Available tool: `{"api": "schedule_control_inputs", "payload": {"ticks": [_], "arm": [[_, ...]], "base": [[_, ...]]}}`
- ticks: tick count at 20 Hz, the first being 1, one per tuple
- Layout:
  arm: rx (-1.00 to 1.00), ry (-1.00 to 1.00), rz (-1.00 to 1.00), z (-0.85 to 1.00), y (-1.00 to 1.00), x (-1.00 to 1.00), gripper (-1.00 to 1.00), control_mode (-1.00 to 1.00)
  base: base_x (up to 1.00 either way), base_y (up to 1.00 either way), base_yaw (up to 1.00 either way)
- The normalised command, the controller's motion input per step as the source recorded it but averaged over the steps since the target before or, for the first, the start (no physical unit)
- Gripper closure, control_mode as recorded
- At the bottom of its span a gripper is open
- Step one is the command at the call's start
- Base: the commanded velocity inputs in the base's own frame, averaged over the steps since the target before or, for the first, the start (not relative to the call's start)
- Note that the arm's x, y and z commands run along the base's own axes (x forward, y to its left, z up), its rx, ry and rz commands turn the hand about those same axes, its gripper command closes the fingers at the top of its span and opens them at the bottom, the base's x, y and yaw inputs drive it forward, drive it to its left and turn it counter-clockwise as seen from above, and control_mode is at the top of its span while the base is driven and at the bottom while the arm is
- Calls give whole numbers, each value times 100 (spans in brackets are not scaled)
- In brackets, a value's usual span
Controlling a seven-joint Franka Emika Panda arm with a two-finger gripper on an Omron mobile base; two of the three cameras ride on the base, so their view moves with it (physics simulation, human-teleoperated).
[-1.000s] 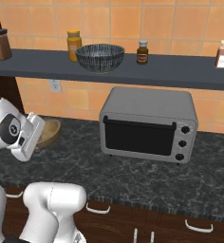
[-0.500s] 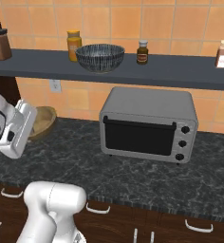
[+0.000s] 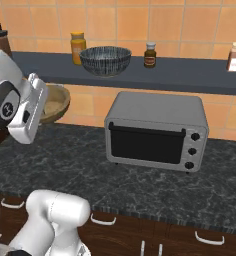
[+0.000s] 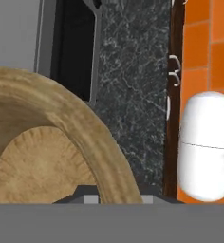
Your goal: Pick up the bowls on the counter and stack them on top of one another in the open cabinet. Place the smaller bowl on top of the larger bowl.
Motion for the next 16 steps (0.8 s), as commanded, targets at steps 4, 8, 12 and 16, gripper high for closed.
{"api": "schedule_control_inputs", "payload": {"ticks": [4, 8, 12, 16], "arm": [[11, -25, 13, 79, -44, 0, 100, -100], [14, -8, 8, 77, -46, 7, 100, -100], [12, 0, 5, 82, -42, 17, 100, -100], [5, -3, 3, 69, -31, 51, 100, -100]], "base": [[0, 0, 0], [0, 0, 0], [0, 0, 0], [0, 0, 0]]}}
